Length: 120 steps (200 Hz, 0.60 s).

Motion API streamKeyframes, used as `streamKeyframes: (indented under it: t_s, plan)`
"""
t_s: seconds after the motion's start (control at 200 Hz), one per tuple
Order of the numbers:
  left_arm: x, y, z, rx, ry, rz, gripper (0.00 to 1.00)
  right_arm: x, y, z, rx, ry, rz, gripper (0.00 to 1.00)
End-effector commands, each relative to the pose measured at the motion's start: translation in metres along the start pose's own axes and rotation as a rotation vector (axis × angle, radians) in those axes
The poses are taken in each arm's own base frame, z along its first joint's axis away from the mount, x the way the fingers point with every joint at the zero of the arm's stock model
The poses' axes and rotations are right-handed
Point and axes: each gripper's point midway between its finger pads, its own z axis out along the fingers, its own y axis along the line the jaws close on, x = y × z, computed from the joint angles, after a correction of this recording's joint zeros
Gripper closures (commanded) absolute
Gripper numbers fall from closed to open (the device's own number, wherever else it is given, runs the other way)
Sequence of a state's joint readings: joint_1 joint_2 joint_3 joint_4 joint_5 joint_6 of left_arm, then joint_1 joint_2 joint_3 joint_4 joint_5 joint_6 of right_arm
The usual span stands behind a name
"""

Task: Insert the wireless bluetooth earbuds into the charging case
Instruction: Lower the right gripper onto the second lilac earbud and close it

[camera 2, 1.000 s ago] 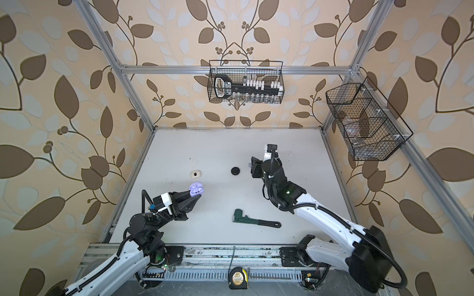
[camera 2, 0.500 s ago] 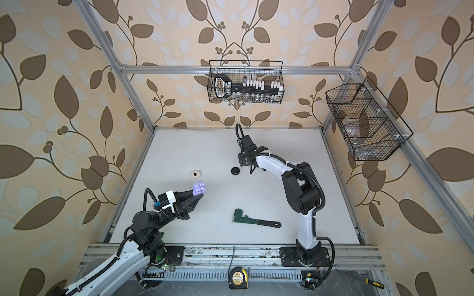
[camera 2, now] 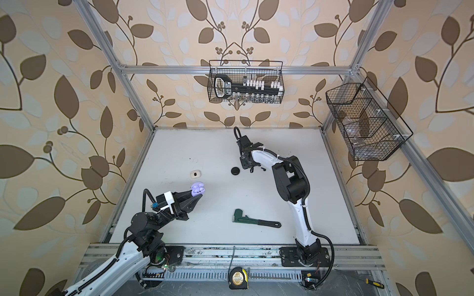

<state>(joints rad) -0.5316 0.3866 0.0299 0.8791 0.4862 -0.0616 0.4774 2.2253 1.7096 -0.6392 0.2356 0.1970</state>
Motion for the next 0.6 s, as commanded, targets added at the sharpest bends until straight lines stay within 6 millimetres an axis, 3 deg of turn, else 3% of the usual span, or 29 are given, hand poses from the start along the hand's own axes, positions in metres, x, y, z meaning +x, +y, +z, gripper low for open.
streamKeyframes:
  t_s: [0.0,0.595]
  plan:
    - [-0.020,-0.004,0.002,0.016,-0.067,0.027,1.00,-0.001,-0.007,0.005,0.021,0.019,-0.006,0.52]
    - [-0.020,-0.004,0.000,0.010,-0.066,0.030,1.00,0.013,-0.002,0.022,-0.019,0.049,0.043,0.64]
